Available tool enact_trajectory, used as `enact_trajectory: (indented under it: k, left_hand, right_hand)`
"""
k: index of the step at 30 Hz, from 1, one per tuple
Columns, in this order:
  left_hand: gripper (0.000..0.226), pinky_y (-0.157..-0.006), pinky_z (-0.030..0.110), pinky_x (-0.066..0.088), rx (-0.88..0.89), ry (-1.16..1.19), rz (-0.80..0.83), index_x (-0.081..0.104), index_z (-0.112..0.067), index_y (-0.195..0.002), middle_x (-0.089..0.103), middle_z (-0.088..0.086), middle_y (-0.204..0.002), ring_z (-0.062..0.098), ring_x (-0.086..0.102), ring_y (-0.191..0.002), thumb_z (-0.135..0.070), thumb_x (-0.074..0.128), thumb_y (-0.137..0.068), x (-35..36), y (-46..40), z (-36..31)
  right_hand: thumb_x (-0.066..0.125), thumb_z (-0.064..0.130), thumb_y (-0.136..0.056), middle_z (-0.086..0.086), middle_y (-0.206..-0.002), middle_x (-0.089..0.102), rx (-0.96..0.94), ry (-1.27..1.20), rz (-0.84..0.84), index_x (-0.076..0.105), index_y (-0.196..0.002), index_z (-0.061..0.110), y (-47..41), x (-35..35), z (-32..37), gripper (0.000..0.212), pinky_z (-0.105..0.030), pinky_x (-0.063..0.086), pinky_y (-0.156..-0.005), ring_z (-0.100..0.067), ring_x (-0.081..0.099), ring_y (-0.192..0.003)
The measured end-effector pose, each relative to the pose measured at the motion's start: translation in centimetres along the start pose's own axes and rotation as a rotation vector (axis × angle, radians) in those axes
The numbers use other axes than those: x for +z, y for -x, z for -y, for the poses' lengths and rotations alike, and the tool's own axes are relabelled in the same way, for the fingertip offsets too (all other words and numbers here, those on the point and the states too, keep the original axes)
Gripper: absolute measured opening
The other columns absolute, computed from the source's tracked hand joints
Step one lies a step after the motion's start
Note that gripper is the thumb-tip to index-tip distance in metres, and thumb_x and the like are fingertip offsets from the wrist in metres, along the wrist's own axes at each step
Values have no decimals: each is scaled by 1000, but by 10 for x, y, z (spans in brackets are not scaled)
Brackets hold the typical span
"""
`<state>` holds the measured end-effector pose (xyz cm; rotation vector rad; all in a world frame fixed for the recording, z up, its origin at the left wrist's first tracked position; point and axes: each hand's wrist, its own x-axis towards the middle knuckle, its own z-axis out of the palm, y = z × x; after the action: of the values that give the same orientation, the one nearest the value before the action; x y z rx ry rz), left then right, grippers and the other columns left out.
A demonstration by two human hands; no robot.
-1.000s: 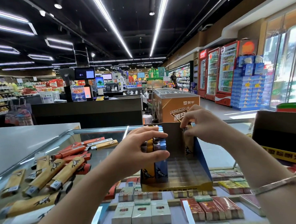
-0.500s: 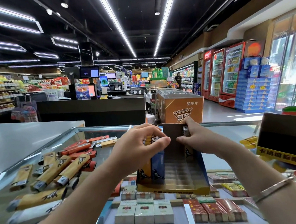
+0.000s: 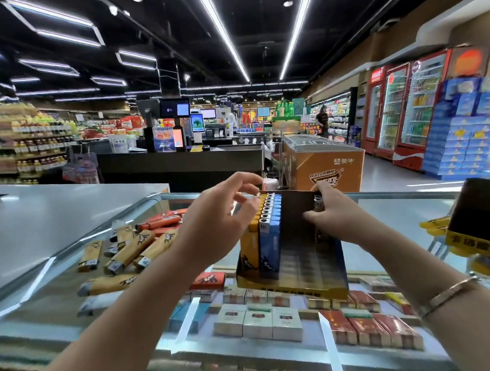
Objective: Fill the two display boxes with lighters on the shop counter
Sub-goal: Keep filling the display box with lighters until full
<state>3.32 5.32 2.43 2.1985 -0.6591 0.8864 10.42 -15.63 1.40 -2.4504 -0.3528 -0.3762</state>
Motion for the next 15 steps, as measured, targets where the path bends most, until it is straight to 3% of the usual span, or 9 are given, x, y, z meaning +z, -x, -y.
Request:
enact_trajectory:
  k: [3,5,8,11,15]
  left_hand:
    - [39,-76,24,54,-6,-144,94,52,-21,-118,59,-12,-102,6,60,-96,-4,55,-84,-17,26,9]
    - [44,-83,20,49,-91,-189,219,48,-18,-124,58,-7,-110,9,56,-105,-3,55,-83,-30,40,15]
    - [48,-86,17,41,-310,-240,494,43,-28,-129,52,-14,-119,4,49,-108,-18,59,-85,-49,53,19]
    - [40,-79,16,42,-346,-367,713,49,-33,-125,51,-21,-108,-3,50,-92,-31,58,-87,-54,58,17]
    - [37,-75,15,41,-239,-426,645,53,-28,-122,44,-16,-105,3,47,-90,-33,59,-86,-44,62,15]
  right_hand:
    - [59,24,-85,-14,-111,51,7,5,-5,39,-118,14,1,1,0,40,-38,44,-84,-27,52,-97]
    - [60,25,-85,-15,-112,51,10,6,-3,39,-119,14,1,2,0,41,-38,44,-84,-28,51,-98]
    - [61,26,-84,-14,-112,50,16,1,-7,40,-119,14,1,2,1,42,-37,42,-83,-27,50,-98]
    - [61,25,-84,-15,-110,52,19,2,-17,40,-119,13,3,2,2,42,-39,44,-85,-28,51,-98]
    - [60,24,-84,-16,-111,52,31,-4,-5,39,-120,13,4,1,4,43,-42,45,-87,-30,52,-99]
